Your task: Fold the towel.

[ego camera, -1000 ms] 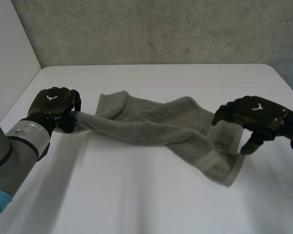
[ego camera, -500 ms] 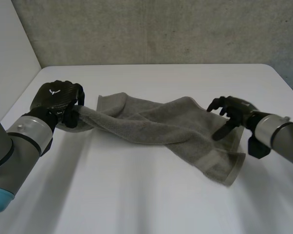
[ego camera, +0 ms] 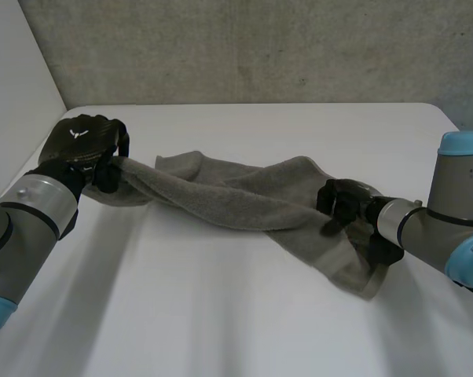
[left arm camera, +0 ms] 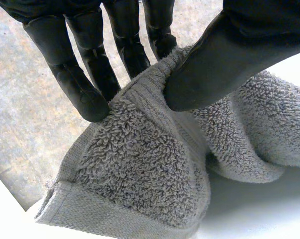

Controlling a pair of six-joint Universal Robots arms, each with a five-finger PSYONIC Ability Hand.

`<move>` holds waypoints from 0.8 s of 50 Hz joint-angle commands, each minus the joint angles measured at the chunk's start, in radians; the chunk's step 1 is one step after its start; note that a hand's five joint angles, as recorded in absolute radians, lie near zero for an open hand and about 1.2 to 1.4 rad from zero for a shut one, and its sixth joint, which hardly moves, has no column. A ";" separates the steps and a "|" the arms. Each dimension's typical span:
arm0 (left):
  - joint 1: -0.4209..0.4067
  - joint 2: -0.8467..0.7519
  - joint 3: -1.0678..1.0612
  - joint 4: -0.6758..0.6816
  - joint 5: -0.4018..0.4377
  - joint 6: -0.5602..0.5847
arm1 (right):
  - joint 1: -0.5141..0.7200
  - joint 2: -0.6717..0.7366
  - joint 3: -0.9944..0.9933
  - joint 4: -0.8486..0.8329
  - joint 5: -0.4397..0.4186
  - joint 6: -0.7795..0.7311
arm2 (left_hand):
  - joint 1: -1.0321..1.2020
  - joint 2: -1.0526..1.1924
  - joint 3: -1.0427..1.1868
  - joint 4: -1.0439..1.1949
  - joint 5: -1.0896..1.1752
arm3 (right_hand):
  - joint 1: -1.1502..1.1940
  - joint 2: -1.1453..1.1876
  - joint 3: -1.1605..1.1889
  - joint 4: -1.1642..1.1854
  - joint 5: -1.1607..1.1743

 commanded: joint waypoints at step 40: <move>0.009 0.129 0.407 -0.137 0.004 -0.082 | -0.137 -0.641 -0.211 0.192 -0.133 -0.433 | -0.077 -0.116 -0.150 -0.121 -0.283 | 0.329 0.335 0.345 0.346 0.342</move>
